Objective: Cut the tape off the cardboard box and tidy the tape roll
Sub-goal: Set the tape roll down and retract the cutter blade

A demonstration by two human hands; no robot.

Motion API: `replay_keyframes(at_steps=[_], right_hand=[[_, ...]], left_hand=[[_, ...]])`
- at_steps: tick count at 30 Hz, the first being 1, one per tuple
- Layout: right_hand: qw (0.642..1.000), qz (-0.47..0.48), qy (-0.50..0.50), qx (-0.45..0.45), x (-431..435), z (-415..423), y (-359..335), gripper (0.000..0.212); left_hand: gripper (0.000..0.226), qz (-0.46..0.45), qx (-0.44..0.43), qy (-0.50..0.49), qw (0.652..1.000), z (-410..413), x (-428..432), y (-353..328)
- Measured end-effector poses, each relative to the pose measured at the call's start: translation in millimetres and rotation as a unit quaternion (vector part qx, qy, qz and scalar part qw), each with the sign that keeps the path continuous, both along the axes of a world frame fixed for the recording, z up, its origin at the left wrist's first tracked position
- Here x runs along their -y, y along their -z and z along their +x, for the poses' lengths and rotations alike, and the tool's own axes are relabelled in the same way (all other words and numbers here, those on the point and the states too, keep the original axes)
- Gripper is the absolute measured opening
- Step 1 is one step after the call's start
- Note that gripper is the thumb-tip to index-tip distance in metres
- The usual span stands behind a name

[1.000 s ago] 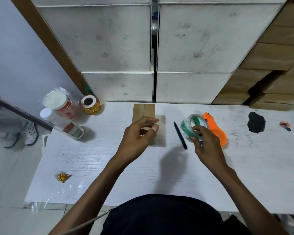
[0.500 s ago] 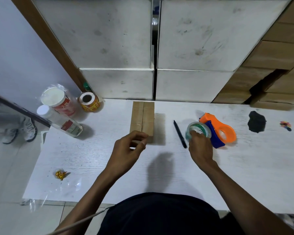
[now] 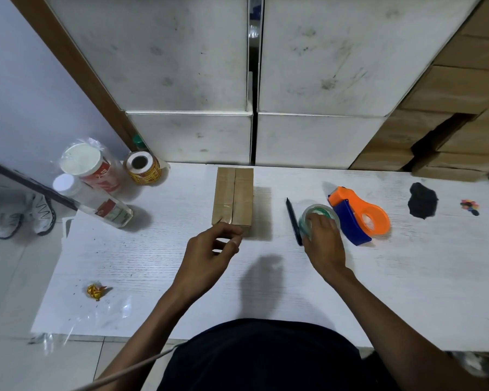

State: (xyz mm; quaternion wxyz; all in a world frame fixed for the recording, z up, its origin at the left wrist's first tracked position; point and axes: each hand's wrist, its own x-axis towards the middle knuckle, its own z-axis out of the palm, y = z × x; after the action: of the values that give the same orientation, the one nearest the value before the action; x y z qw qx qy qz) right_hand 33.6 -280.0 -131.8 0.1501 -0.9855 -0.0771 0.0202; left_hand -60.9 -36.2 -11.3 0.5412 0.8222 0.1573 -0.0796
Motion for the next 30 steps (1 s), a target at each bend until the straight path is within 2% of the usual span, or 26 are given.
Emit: replay_keyframes(at_steps=[2, 4, 7, 13, 16, 18, 21, 23, 25, 28, 30], right_hand=[[0.999, -0.008, -0.018, 0.048, -6, -8, 0, 0.028], [1.0, -0.014, -0.015, 0.02, -15, -17, -1, 0.017], [0.994, -0.075, 0.038, -0.075, -26, -23, 6, 0.029], [0.986, -0.123, 0.058, -0.099, -43, -4, 9, 0.04], [0.978, -0.124, 0.064, -0.155, -51, 4, 18, 0.035], [0.972, -0.04, 0.102, -0.21, -56, 5, 24, 0.034], [0.948, 0.153, 0.12, -0.252, -58, -1, 23, 0.032], [0.918, 0.279, 0.112, -0.259, -57, -14, 8, 0.022], [0.894, 0.358, 0.096, -0.251, -57, -28, -17, 0.017], [0.848, 0.458, 0.079, -0.253, -63, -46, -61, 0.025], [0.801, 0.536, 0.087, -0.253, -68, -55, -91, 0.032]], left_hand=[[0.012, 0.0, 0.003, -0.005, 1.0, 0, -2, 0], [0.013, 0.0, 0.003, -0.009, 1.0, -2, -4, 0], [0.016, 0.009, -0.006, -0.003, 1.0, -5, -5, 1], [0.013, 0.023, -0.023, 0.013, 0.999, -14, -8, -1], [0.011, 0.03, -0.026, 0.019, 0.999, -17, -9, 0], [0.011, 0.032, -0.029, 0.019, 0.999, -18, -11, 0], [0.011, 0.036, -0.033, 0.016, 0.999, -17, -13, 0], [0.011, 0.035, -0.029, 0.015, 0.999, -13, -14, -1], [0.011, 0.026, -0.023, 0.012, 0.999, -7, -12, -3], [0.01, -0.015, -0.01, -0.001, 1.0, 5, -5, -10], [0.01, -0.058, 0.004, -0.016, 0.998, 12, 3, -18]])
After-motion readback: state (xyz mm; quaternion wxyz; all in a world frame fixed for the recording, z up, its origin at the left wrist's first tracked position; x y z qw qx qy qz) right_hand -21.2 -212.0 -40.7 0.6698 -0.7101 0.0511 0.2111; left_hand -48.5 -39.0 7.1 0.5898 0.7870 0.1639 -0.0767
